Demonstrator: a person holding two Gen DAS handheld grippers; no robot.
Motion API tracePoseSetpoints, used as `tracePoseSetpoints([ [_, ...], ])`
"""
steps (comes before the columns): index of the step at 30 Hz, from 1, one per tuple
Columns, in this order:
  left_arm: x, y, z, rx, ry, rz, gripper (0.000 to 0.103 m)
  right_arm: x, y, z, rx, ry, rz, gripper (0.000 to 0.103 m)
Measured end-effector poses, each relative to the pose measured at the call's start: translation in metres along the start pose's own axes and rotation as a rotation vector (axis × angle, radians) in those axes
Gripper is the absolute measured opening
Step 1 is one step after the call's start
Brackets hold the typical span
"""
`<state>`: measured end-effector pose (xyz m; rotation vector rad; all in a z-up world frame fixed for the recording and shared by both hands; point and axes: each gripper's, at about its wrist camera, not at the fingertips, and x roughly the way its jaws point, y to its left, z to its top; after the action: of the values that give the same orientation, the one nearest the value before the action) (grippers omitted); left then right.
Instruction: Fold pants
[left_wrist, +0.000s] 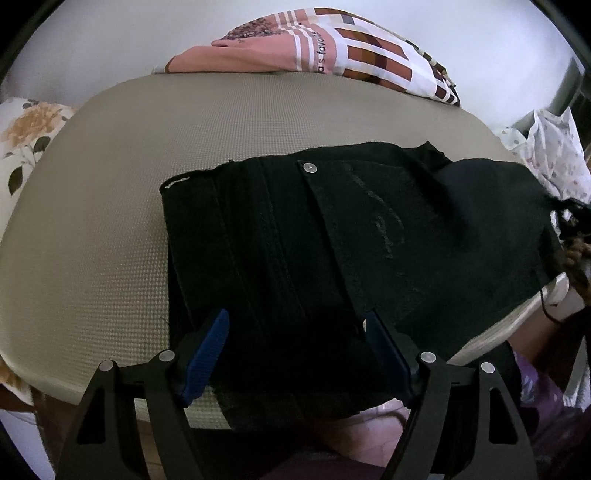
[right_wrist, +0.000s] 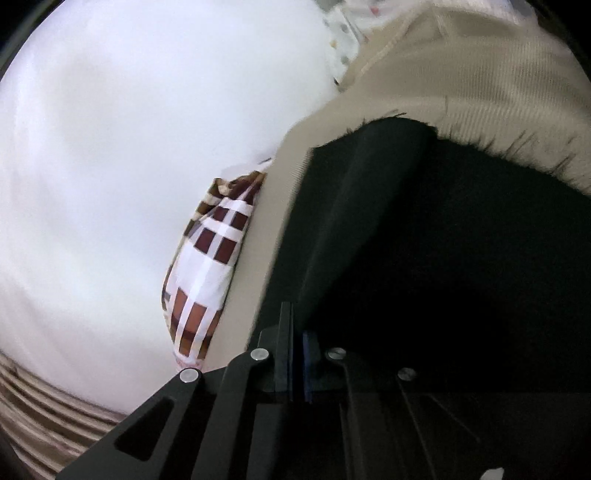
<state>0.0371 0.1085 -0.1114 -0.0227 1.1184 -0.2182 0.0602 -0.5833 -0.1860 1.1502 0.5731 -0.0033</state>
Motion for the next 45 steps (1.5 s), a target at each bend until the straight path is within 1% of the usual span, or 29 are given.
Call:
tracePoseSetpoints([
  [1, 0.0, 0.0, 0.0, 0.005, 0.002, 0.003, 0.077, -0.009, 0.009, -0.003, -0.019, -0.007, -0.012, 0.005],
  [3, 0.0, 0.0, 0.001, 0.023, 0.009, 0.017, 0.077, -0.032, 0.016, -0.012, -0.07, -0.016, -0.067, 0.005],
  [4, 0.0, 0.0, 0.001, 0.028, 0.012, 0.017, 0.077, -0.041, 0.011, -0.015, -0.075, -0.012, -0.094, 0.005],
  [6, -0.001, 0.0, -0.002, 0.046, 0.014, 0.016, 0.077, -0.053, -0.007, -0.023, -0.045, 0.013, -0.139, 0.005],
  [8, 0.0, 0.0, -0.002, 0.066, 0.015, 0.024, 0.077, -0.048, -0.032, -0.031, 0.008, 0.05, -0.19, 0.005],
  [9, 0.0, 0.0, -0.002, 0.075, 0.014, 0.027, 0.077, -0.048, -0.045, -0.034, 0.05, 0.061, -0.19, 0.005],
  [10, 0.0, 0.0, -0.002, 0.083, 0.013, 0.035, 0.077, -0.049, -0.06, -0.038, 0.105, 0.067, -0.172, 0.003],
  [11, 0.0, 0.001, -0.002, 0.087, 0.012, 0.048, 0.077, -0.056, -0.071, -0.04, 0.131, 0.054, -0.144, 0.002],
  [13, -0.003, 0.004, -0.001, 0.077, 0.003, 0.054, 0.077, -0.059, -0.073, -0.042, 0.141, 0.041, -0.128, 0.003],
  [15, -0.009, 0.011, -0.001, 0.038, -0.022, 0.049, 0.077, -0.062, -0.074, -0.042, 0.138, 0.038, -0.117, 0.003],
  [17, -0.02, 0.022, -0.001, -0.031, -0.049, 0.013, 0.077, -0.069, -0.077, -0.041, 0.161, 0.034, -0.086, 0.003],
  [18, -0.026, 0.029, -0.002, -0.081, -0.065, -0.017, 0.077, -0.072, -0.078, -0.041, 0.163, 0.03, -0.075, 0.003],
  [20, -0.038, 0.045, -0.004, -0.172, -0.082, -0.049, 0.077, -0.077, -0.079, -0.043, 0.146, 0.028, -0.083, 0.003],
  [22, -0.049, 0.066, -0.008, -0.266, -0.084, -0.082, 0.077, -0.079, -0.085, -0.046, 0.156, 0.035, -0.084, 0.003],
  [24, -0.062, 0.087, -0.018, -0.343, -0.107, -0.143, 0.077, -0.077, -0.091, -0.048, 0.162, 0.039, -0.08, 0.003],
  [25, -0.065, 0.095, -0.021, -0.364, -0.098, -0.157, 0.077, -0.076, -0.092, -0.049, 0.165, 0.035, -0.07, 0.003],
  [26, -0.066, 0.103, -0.026, -0.379, -0.071, -0.169, 0.077, -0.077, -0.092, -0.05, 0.165, 0.034, -0.067, 0.003],
  [28, -0.068, 0.107, -0.033, -0.38, -0.049, -0.202, 0.077, -0.073, -0.087, -0.05, 0.15, 0.037, -0.079, 0.003],
  [31, -0.066, 0.095, -0.039, -0.341, -0.019, -0.29, 0.076, -0.069, -0.084, -0.051, 0.147, 0.04, -0.084, 0.003],
  [32, -0.061, 0.088, -0.04, -0.316, 0.005, -0.304, 0.076, -0.068, -0.083, -0.051, 0.153, 0.039, -0.082, 0.003],
  [34, -0.051, 0.074, -0.041, -0.278, 0.039, -0.293, 0.076, -0.067, -0.083, -0.052, 0.159, 0.037, -0.083, 0.003],
  [38, -0.037, 0.061, -0.046, -0.296, 0.066, -0.409, 0.075, -0.067, -0.081, -0.052, 0.151, 0.039, -0.09, 0.003],
  [39, -0.036, 0.058, -0.048, -0.296, 0.075, -0.416, 0.069, -0.067, -0.081, -0.052, 0.153, 0.039, -0.091, 0.003],
  [40, -0.034, 0.053, -0.047, -0.285, 0.083, -0.386, 0.063, -0.066, -0.081, -0.052, 0.155, 0.038, -0.09, 0.003],
  [41, -0.033, 0.047, -0.048, -0.252, 0.091, -0.322, 0.037, -0.066, -0.081, -0.052, 0.157, 0.038, -0.089, 0.003],
  [42, -0.033, 0.043, -0.049, -0.232, 0.101, -0.287, 0.034, -0.066, -0.081, -0.052, 0.159, 0.038, -0.089, 0.003],
  [44, -0.032, 0.044, -0.046, -0.256, 0.097, -0.286, 0.033, -0.065, -0.081, -0.052, 0.159, 0.038, -0.089, 0.003],
  [45, -0.034, 0.041, -0.043, -0.243, 0.09, -0.27, 0.033, -0.064, -0.081, -0.052, 0.158, 0.038, -0.089, 0.003],
])
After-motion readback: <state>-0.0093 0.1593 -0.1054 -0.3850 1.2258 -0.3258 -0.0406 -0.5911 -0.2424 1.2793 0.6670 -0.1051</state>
